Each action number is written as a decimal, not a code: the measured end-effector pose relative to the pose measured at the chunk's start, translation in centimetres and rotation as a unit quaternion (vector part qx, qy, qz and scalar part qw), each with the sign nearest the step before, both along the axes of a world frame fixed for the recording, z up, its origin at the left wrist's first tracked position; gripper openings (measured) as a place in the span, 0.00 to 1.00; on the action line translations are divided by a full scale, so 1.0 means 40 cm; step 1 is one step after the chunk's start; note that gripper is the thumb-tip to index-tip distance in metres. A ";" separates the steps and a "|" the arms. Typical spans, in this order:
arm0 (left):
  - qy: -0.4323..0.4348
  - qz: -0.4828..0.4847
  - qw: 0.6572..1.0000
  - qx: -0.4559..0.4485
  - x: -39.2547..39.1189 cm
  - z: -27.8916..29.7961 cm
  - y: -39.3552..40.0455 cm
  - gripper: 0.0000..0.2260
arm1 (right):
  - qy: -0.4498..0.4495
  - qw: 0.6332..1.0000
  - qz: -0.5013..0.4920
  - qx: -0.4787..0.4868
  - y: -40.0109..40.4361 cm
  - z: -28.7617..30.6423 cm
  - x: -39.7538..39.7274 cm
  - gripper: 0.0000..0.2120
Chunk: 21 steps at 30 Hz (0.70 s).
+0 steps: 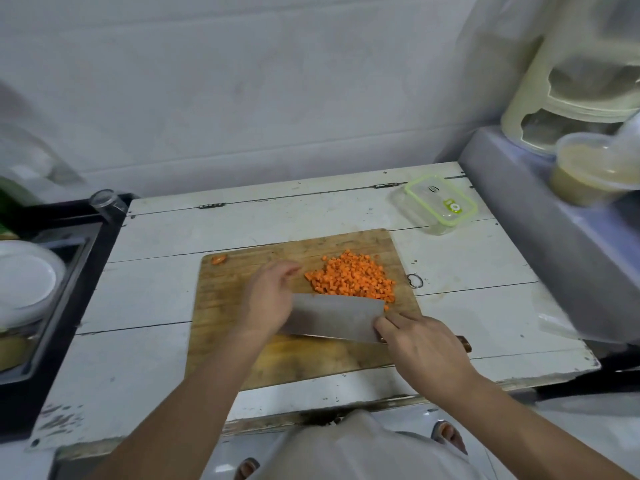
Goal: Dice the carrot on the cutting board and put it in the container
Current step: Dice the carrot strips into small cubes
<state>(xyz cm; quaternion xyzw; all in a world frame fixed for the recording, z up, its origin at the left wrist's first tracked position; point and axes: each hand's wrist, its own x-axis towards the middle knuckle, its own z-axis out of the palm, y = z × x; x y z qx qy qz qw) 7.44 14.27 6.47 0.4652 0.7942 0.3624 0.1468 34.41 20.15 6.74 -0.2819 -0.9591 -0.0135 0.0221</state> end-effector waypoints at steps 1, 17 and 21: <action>-0.018 0.066 0.997 0.027 -0.013 0.008 -0.034 0.20 | 0.007 1.000 -0.014 -0.014 0.002 0.002 -0.003 0.19; -0.034 0.030 0.997 -0.069 0.102 -0.095 -0.117 0.20 | 0.097 0.919 -0.342 -0.172 0.185 0.039 0.020 0.04; -0.035 0.011 0.997 -0.070 0.110 -0.086 -0.098 0.21 | 0.055 0.930 -0.333 -0.144 0.202 0.035 -0.015 0.05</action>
